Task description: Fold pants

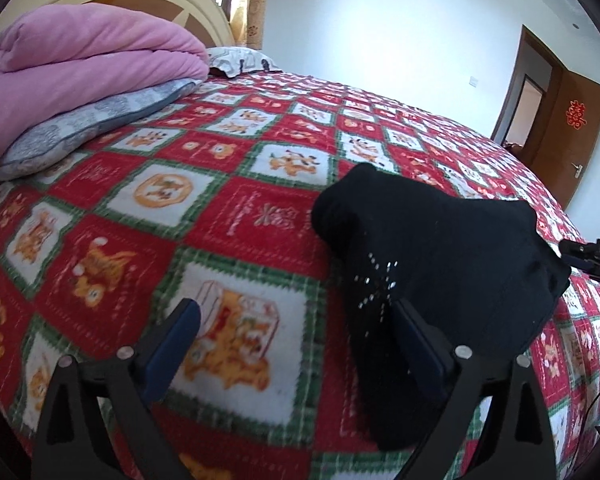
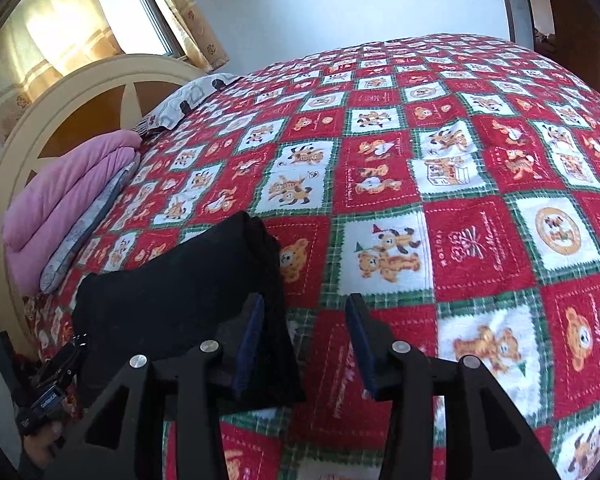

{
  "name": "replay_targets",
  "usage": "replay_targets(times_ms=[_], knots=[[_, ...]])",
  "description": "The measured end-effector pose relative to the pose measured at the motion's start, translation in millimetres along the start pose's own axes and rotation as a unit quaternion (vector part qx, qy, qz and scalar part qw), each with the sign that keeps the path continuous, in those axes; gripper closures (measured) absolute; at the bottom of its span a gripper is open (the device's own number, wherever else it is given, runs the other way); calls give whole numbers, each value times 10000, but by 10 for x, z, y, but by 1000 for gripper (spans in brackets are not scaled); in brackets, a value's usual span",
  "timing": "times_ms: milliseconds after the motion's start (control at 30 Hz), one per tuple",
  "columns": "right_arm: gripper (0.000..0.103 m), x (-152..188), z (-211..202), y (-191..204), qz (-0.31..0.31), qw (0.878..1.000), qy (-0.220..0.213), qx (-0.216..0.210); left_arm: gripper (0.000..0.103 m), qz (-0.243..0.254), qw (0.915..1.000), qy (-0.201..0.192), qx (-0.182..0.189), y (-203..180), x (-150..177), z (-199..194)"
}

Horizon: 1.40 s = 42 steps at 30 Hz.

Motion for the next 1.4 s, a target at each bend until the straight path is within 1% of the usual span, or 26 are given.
replay_targets(times_ms=[100, 167, 233, 333, 533, 767, 800, 867, 933, 1067, 1267, 1400], knots=[[58, 66, -155, -16, -38, 9999, -84, 132, 5, -18, 9999, -43, -134, 5, 16, -144], [55, 132, -269, 4, -108, 9993, -164, 321, 5, -55, 9998, -122, -172, -3, 12, -260], [52, 243, -428, 41, -198, 9987, -231, 418, 5, -157, 9994, -258, -161, -23, 12, -404], [51, 469, -711, 164, -415, 9975, -361, 449, 4, -182, 9989, -407, -116, -113, 21, -606], [49, 861, -1234, 326, -646, 9951, -633, 404, 4, -20, 9981, -611, 8, -352, 68, -971], [46, 1176, -1744, 397, -761, 9915, -1010, 313, 2, 165, 9960, -867, 146, -557, 132, -1367], [46, 1199, -1783, 396, -753, 9912, -1042, 307, 2, 158, 9958, -886, 177, -584, 128, -1399], [42, 1226, -1868, 406, -761, 9901, -1131, 335, 2, 191, 9951, -941, 236, -650, 123, -1474], [42, 1226, -1929, 471, -896, 9886, -1165, 331, 2, 267, 9941, -1019, 260, -716, 119, -1559], [42, 1235, -2072, 583, -1127, 9837, -1363, 327, 0, 365, 9924, -1139, 294, -804, 135, -1696], [41, 1219, -2206, 676, -1333, 9783, -1548, 347, 0, 488, 9901, -1287, 260, -883, 125, -1787], [41, 1194, -2262, 646, -1301, 9778, -1605, 360, 0, 511, 9904, -1263, 253, -909, 139, -1785]])
Point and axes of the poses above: each gripper's, at about its wrist camera, not at the fingertips, and z roughly the way its jaws point, y to its left, x to its underside, the point moved 6 cm from there along z, roughly the way its jaws point, and after that the axes turned 3 degrees about z, right-handed, at the moved point
